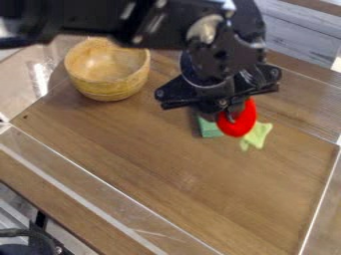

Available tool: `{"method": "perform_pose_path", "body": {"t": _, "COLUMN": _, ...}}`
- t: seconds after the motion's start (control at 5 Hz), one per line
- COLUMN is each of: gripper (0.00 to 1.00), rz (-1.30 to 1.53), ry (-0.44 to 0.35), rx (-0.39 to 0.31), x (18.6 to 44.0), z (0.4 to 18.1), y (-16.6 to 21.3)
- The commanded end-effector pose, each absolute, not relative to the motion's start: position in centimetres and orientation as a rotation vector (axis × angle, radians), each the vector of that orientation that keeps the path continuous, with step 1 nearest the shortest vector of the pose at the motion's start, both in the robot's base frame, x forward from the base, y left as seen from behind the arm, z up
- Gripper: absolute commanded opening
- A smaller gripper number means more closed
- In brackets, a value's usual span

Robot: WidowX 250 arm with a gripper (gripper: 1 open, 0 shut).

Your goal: Move the red object to the right side of the table

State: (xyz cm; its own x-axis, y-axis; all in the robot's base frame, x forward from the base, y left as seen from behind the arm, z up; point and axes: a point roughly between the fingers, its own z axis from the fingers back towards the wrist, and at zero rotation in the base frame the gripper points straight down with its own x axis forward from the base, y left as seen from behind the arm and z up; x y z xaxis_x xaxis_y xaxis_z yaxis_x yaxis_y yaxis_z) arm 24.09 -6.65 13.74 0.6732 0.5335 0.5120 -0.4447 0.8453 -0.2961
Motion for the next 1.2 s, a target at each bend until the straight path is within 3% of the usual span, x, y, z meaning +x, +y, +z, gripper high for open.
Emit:
{"method": "perform_pose_path", "body": {"t": 0.0, "gripper": 0.00, "rz": 0.523, "ry": -0.694, "rx": -0.131, "x": 23.8, "z": 14.6, "y": -6.8}}
{"method": "perform_pose_path", "body": {"t": 0.4, "gripper": 0.00, "rz": 0.495, "ry": -0.755, "rx": -0.144, "x": 23.9, "z": 12.9, "y": -7.7}}
{"method": "perform_pose_path", "body": {"t": 0.8, "gripper": 0.00, "rz": 0.404, "ry": -0.834, "rx": -0.057, "x": 23.0, "z": 14.0, "y": -7.3}}
{"method": "perform_pose_path", "body": {"t": 1.0, "gripper": 1.00, "rz": 0.386, "ry": -0.832, "rx": -0.029, "x": 22.9, "z": 14.9, "y": -8.7}}
